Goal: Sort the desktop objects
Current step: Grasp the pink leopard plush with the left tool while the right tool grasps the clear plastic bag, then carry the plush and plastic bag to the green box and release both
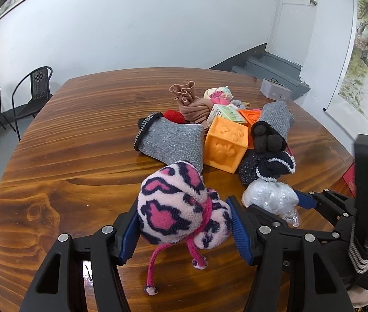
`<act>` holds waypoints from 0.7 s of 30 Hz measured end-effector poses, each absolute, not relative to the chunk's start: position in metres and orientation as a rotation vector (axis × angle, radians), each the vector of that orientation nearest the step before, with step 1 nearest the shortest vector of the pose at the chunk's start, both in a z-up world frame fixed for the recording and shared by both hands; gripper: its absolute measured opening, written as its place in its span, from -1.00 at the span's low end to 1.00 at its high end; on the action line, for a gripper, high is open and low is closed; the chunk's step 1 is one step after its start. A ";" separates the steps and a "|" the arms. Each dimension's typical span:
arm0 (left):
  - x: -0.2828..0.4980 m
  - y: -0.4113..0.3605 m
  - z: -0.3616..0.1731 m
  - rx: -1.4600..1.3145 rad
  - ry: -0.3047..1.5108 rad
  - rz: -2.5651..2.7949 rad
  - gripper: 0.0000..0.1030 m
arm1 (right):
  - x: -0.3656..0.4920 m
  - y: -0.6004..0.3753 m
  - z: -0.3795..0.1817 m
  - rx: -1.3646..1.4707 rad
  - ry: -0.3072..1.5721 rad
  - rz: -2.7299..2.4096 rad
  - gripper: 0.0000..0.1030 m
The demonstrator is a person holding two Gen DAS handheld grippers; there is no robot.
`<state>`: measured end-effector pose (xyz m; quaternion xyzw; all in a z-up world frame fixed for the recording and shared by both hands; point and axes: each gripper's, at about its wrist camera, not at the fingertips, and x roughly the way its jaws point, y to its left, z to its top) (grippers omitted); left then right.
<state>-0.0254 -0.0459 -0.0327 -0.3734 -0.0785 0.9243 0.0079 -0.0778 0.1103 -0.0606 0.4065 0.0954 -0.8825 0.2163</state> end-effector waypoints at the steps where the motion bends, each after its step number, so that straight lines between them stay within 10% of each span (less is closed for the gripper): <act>1: -0.025 -0.046 -0.032 -1.163 -0.246 2.893 0.23 | -0.076 0.113 -0.058 1.112 0.253 -2.448 0.19; 21: -0.025 -0.026 -0.040 -1.168 -0.157 2.899 0.23 | -0.058 0.157 -0.036 0.950 0.040 -2.622 0.18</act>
